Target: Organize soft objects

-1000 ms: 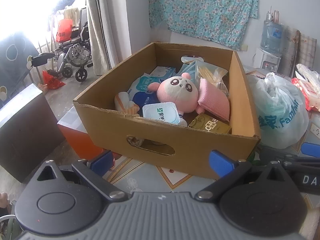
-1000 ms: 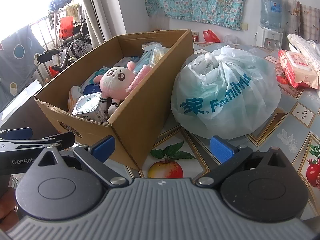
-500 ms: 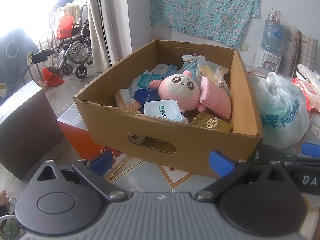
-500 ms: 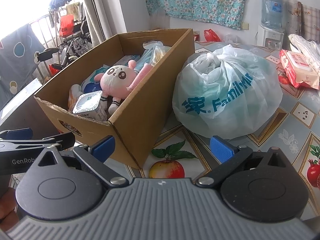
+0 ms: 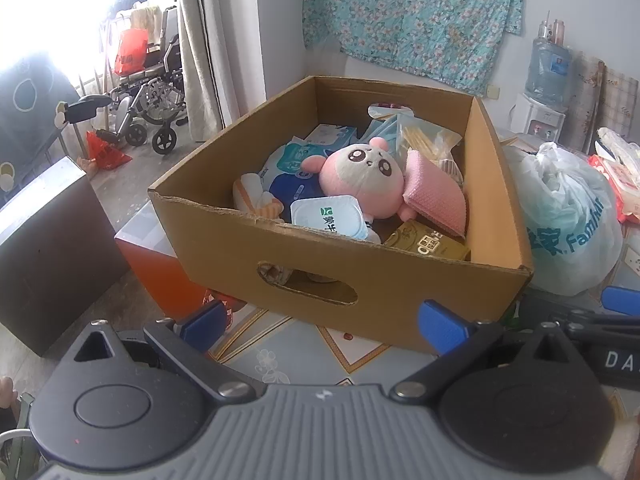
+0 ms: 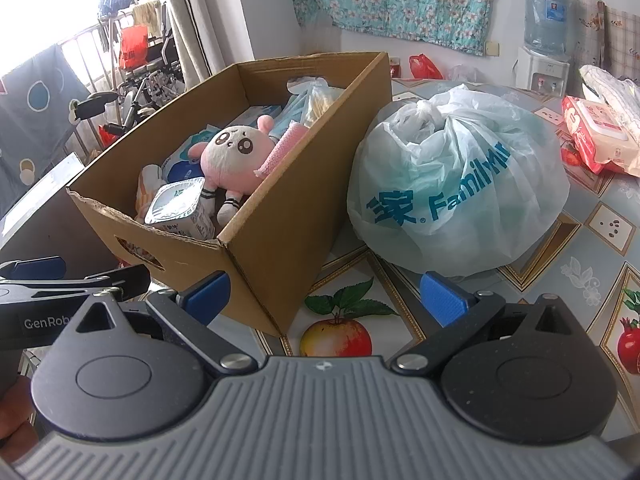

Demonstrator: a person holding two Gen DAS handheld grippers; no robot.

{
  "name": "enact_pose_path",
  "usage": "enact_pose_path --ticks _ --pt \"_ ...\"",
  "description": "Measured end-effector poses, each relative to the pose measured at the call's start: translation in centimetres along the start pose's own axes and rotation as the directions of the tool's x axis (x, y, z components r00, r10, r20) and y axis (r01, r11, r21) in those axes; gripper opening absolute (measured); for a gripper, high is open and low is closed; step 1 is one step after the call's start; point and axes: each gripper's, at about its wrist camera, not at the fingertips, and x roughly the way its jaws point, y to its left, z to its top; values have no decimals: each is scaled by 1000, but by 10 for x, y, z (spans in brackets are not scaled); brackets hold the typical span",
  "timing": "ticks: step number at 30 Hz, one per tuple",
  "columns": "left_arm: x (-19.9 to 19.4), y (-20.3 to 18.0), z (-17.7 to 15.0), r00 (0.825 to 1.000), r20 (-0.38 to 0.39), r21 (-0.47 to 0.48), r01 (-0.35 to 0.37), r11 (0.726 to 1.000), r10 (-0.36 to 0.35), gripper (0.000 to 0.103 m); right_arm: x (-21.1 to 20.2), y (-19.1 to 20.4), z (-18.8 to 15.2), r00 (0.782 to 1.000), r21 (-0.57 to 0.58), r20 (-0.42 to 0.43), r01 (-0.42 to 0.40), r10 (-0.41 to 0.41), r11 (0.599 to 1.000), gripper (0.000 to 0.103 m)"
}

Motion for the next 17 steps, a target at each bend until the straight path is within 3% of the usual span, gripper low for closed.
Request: enact_pose_path --ticks 17 --pt "5 1 1 1000 -12 -9 -2 1000 2 103 6 -1 5 1000 -9 -16 -6 6 1000 102"
